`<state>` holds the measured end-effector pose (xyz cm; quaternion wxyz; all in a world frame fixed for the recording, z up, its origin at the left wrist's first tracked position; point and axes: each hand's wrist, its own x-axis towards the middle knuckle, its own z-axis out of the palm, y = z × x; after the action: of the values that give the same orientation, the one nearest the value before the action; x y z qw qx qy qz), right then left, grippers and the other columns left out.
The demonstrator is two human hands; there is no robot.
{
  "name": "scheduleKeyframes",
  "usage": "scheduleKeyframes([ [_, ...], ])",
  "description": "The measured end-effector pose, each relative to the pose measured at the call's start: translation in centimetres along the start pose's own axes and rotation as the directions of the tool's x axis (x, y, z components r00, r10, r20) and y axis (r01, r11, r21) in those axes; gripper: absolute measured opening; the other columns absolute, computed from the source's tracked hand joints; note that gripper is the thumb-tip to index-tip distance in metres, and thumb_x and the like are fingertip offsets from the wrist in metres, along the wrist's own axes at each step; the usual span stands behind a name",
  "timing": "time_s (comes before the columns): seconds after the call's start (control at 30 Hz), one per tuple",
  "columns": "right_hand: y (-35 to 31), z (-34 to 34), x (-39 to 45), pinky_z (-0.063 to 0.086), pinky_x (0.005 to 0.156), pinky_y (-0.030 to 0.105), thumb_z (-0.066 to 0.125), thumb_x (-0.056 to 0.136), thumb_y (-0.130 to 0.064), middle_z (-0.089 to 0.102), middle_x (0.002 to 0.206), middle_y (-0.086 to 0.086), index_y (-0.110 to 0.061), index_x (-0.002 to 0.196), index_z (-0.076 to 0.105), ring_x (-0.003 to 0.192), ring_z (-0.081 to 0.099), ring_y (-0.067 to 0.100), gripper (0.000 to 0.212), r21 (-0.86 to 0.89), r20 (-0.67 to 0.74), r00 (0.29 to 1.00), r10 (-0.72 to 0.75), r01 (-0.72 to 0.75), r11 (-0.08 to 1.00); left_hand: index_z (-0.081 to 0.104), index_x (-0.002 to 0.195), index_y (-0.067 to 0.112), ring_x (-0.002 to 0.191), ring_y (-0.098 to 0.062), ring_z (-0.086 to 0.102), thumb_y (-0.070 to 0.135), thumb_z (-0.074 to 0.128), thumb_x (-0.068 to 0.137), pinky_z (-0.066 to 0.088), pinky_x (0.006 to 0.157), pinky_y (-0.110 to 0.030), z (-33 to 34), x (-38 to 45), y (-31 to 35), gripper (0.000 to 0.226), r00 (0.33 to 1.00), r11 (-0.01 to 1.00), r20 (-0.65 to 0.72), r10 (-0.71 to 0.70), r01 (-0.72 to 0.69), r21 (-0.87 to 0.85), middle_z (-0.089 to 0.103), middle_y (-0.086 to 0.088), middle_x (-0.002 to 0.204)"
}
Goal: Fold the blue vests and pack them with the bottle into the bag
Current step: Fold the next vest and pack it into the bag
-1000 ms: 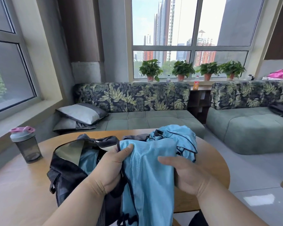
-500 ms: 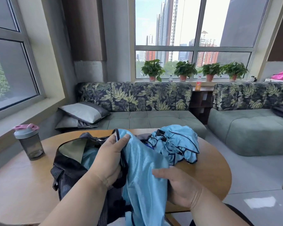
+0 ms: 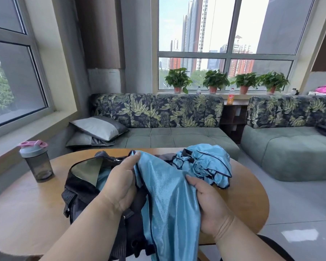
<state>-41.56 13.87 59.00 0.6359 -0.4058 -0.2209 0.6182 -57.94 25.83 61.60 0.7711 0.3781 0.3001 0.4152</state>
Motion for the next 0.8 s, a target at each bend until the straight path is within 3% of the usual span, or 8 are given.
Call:
scheduleKeyframes([
  [0.2,-2.2,0.7,-0.1,0.06,0.092,0.045,0.056,0.099,-0.037,0.073,0.123,0.021,-0.004,0.124,0.076,0.101,0.075,0.032,0.046,0.036,0.01,0.996,-0.09,0.09,0.995,0.073,0.128,0.015,0.122,-0.043,0.067,0.049,0.05,0.108,0.048,0.111,-0.062,-1.6,0.5,-2.8,0.046,0.987,0.997,-0.145,-0.065,0.071,0.039,0.073,-0.019,0.128],
  [0.3,-3.2,1.1,-0.3,0.063,0.087,0.039,0.044,0.106,-0.038,0.076,0.12,0.019,-0.004,0.117,0.08,0.103,0.076,0.028,0.05,0.053,0.032,0.99,-0.141,0.139,0.989,0.071,0.128,0.015,0.094,-0.027,0.078,0.057,0.046,0.107,0.06,0.086,-0.045,-1.5,0.6,-3.8,0.053,0.972,0.995,-0.226,-0.058,0.073,0.063,0.079,-0.011,0.115],
  [0.37,-3.6,1.2,-0.2,0.061,0.086,0.038,0.039,0.108,-0.039,0.077,0.116,0.017,-0.006,0.106,0.084,0.1,0.077,0.027,0.056,0.078,0.037,0.986,-0.163,0.16,0.984,0.074,0.118,0.01,0.071,-0.021,0.075,0.06,0.045,0.106,0.058,0.07,-0.035,-1.2,0.4,-4.3,0.059,0.968,0.993,-0.246,-0.053,0.077,0.091,0.079,-0.007,0.096],
  [0.43,-3.9,1.3,-0.2,0.058,0.09,0.042,0.039,0.109,-0.04,0.076,0.12,0.018,-0.007,0.105,0.084,0.105,0.077,0.029,0.056,0.095,0.02,0.983,-0.18,0.178,0.979,0.078,0.11,0.011,0.069,-0.023,0.076,0.064,0.044,0.104,0.058,0.067,-0.034,-0.8,-0.3,-4.3,0.064,0.971,0.988,-0.231,-0.065,0.095,0.121,0.079,-0.008,0.088],
  [0.5,-4.1,1.2,-0.3,0.062,0.086,0.041,0.036,0.11,-0.039,0.075,0.121,0.018,-0.007,0.103,0.084,0.106,0.076,0.029,0.059,0.103,0.022,0.98,-0.197,0.194,0.976,0.082,0.106,0.015,0.08,-0.026,0.08,0.071,0.043,0.1,0.059,0.074,-0.039,-0.2,-0.8,-4.3,0.068,0.984,0.983,-0.134,-0.118,0.135,0.127,0.081,-0.01,0.097],
  [0.57,-4.1,1.2,-0.4,0.063,0.087,0.04,0.032,0.11,-0.04,0.074,0.124,0.019,-0.006,0.106,0.084,0.11,0.075,0.03,0.061,0.104,0.034,0.981,-0.19,0.185,0.977,0.083,0.114,0.02,0.106,-0.031,0.077,0.078,0.043,0.094,0.054,0.1,-0.05,0.4,-1.4,-4.2,0.073,0.979,0.969,-0.013,-0.203,0.202,0.144,0.078,-0.012,0.12],
  [0.63,-3.9,1.2,-0.5,0.062,0.092,0.043,0.033,0.11,-0.041,0.072,0.129,0.02,-0.006,0.111,0.082,0.117,0.072,0.032,0.06,0.11,0.046,0.983,-0.179,0.173,0.979,0.077,0.128,0.021,0.128,-0.033,0.066,0.085,0.041,0.087,0.039,0.119,-0.054,0.5,-1.5,-4.4,0.084,0.96,0.963,0.105,-0.26,0.25,0.096,0.069,-0.012,0.139],
  [0.8,-4.5,0.9,-0.5,0.062,0.087,0.045,0.035,0.11,-0.042,0.074,0.124,0.02,-0.003,0.117,0.079,0.109,0.075,0.032,0.06,0.143,-0.022,0.975,-0.219,0.22,0.965,0.069,0.138,0.02,0.138,-0.032,0.058,0.095,0.025,0.081,0.031,0.121,-0.054,0.3,-1.1,-4.6,0.104,0.944,0.967,0.23,-0.238,0.252,-0.035,0.06,-0.013,0.15],
])
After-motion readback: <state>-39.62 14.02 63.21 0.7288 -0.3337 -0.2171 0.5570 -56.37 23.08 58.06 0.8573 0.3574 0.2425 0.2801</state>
